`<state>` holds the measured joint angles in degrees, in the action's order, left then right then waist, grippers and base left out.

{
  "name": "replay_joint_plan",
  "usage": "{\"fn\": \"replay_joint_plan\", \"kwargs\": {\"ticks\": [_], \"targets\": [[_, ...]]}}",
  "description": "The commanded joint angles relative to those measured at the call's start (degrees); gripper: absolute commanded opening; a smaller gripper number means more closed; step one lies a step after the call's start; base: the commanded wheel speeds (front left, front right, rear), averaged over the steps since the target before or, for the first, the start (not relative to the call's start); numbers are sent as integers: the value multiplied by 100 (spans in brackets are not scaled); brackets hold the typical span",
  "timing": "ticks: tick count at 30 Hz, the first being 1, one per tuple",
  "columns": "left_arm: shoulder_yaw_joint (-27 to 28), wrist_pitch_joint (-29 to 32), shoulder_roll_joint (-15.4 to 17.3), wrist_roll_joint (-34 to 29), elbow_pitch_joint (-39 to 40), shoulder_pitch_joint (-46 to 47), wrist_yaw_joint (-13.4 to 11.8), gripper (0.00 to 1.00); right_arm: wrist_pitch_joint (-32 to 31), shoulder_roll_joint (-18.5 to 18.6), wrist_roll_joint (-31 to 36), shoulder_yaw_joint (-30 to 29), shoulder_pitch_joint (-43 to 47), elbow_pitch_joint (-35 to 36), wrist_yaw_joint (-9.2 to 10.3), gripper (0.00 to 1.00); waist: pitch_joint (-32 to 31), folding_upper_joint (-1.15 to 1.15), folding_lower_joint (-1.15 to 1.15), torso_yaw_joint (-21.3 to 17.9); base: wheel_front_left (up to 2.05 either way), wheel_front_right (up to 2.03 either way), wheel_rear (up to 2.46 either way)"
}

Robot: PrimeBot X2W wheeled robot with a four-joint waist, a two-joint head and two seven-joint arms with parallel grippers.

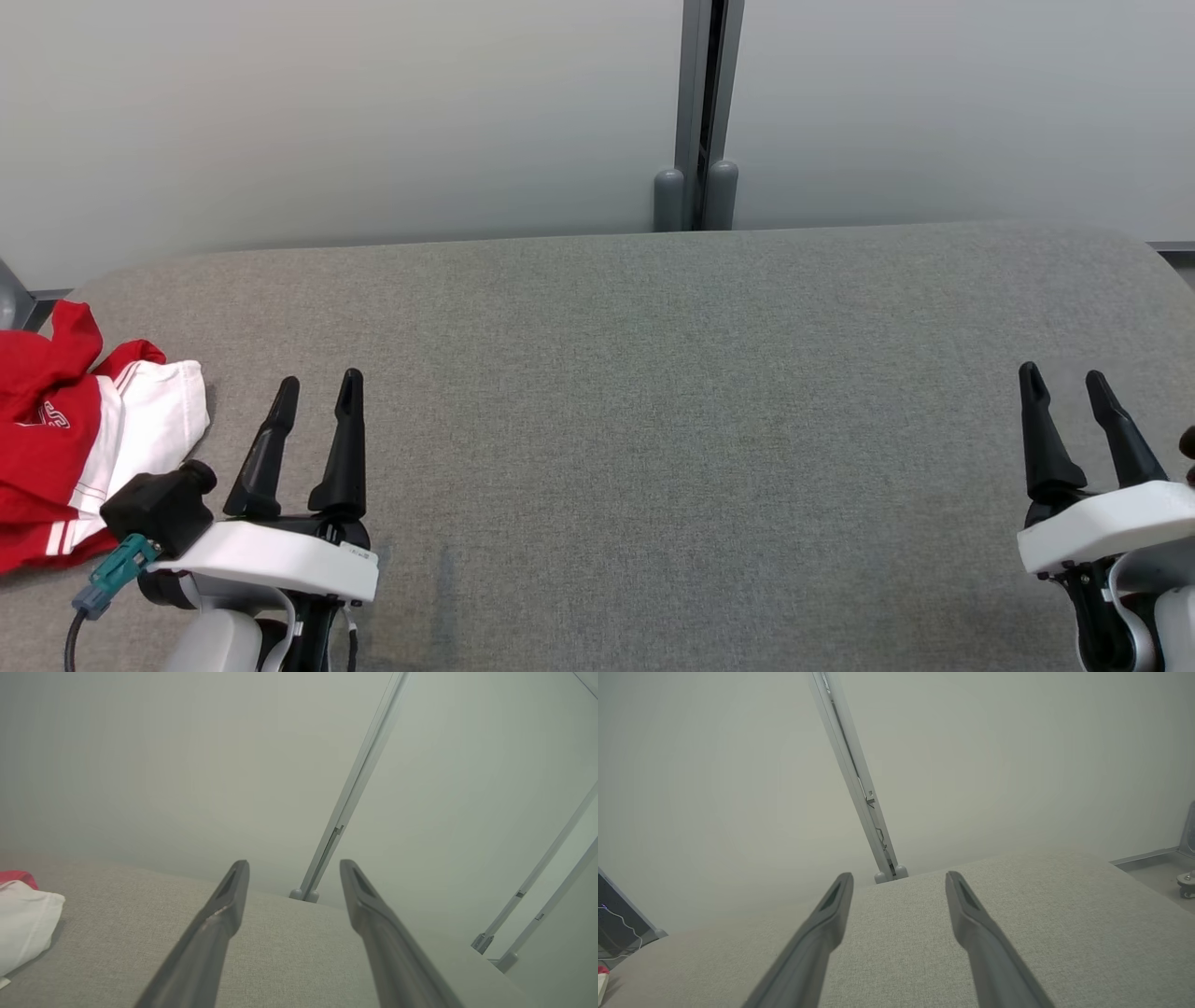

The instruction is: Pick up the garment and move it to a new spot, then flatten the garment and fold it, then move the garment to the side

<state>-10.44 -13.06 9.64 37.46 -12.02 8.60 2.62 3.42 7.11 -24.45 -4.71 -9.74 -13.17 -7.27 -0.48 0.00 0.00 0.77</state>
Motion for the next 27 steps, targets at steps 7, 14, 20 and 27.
{"fn": "replay_joint_plan", "kwargs": {"ticks": [7, 14, 20, 27], "targets": [[17, -9, 99, -489, -28, -14, -48, 100, 264, 23, 433, 167, 43, -28, -28, 100, -1, 0, 0, 0, 0, 0, 0], [24, -23, 126, -796, -107, -62, -78, 100, 441, -18, 707, 249, 123, -101, -29, 100, 7, 0, 0, 3, 0, 0, 0], [46, -38, 155, -1028, -212, -88, -112, 100, 584, -44, 917, 307, 159, -176, -30, 100, 8, 0, 0, 1, 0, 0, 0], [75, -42, 174, -1253, -316, -97, -152, 100, 721, -92, 1114, 338, 179, -251, -31, 100, 11, 0, 0, 3, 0, 0, 0]]}}
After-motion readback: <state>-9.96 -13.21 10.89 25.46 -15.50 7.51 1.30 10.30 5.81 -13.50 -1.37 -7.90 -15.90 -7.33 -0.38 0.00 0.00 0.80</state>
